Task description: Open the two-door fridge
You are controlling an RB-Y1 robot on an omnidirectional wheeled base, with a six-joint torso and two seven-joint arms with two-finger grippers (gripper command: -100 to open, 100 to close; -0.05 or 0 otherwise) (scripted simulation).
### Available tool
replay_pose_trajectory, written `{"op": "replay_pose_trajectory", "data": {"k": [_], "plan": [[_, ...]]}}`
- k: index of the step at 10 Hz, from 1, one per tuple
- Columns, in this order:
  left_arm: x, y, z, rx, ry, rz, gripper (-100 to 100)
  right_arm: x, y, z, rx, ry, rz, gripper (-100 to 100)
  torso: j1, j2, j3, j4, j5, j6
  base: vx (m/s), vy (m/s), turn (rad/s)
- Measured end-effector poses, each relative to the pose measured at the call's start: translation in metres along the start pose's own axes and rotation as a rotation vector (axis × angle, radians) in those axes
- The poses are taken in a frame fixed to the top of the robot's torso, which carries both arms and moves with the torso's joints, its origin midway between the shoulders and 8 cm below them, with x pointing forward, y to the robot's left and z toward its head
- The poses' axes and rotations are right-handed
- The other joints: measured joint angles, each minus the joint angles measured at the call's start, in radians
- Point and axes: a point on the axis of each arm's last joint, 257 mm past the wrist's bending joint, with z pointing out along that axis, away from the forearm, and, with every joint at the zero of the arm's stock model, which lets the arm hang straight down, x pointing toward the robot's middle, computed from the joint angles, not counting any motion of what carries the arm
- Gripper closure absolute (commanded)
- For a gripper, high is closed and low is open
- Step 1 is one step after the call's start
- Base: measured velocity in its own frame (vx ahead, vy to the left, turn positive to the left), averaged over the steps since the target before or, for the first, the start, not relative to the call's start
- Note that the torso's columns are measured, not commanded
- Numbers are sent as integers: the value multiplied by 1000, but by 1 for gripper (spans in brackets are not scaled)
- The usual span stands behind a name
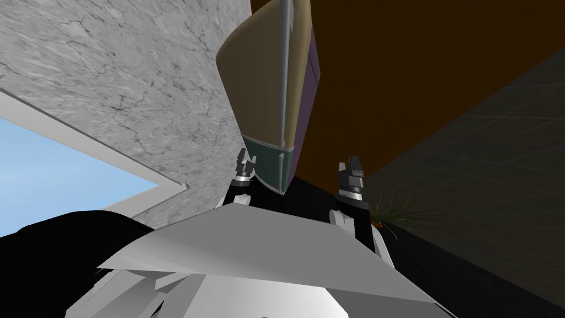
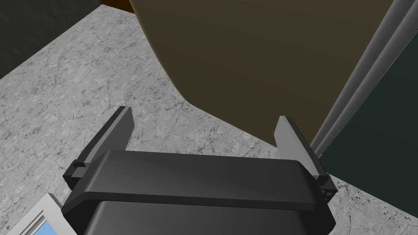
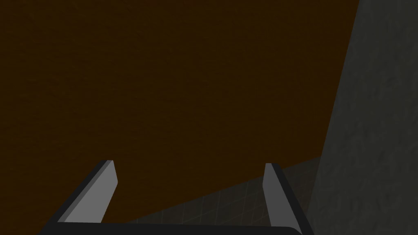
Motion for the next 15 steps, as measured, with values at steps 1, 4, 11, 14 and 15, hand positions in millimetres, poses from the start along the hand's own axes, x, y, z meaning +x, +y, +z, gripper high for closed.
{"op": "replay_pose_trajectory", "data": {"k": [1, 4, 11, 14, 15], "plan": [[0, 0, 0, 0, 0, 0, 0, 0, 0, 0, 0, 0, 0, 0, 0, 40, -82, 41, 0, 0, 0, 0, 0], [0, 0, 0, 0, 0, 0, 0, 0, 0, 0, 0, 0, 0, 0, 0, 248, -497, 248, 0, 0, 0, 0, 0], [2, 1, 2, -4, 15, 8, -100, 0, 0, 0, 0, 0, 0, 0, 0, 725, -1451, 724, 0, 0, 4, -5, 2], [8, 4, 11, -31, 69, 42, -100, 0, 0, 0, 0, 0, 0, 0, -2, 737, -1476, 737, -1, 0, 29, -61, 15], [11, 4, 18, -37, 85, 53, -100, 0, 0, 0, 0, 0, 0, 0, -1, 737, -1476, 738, 0, 0, 31, -92, 14]]}}
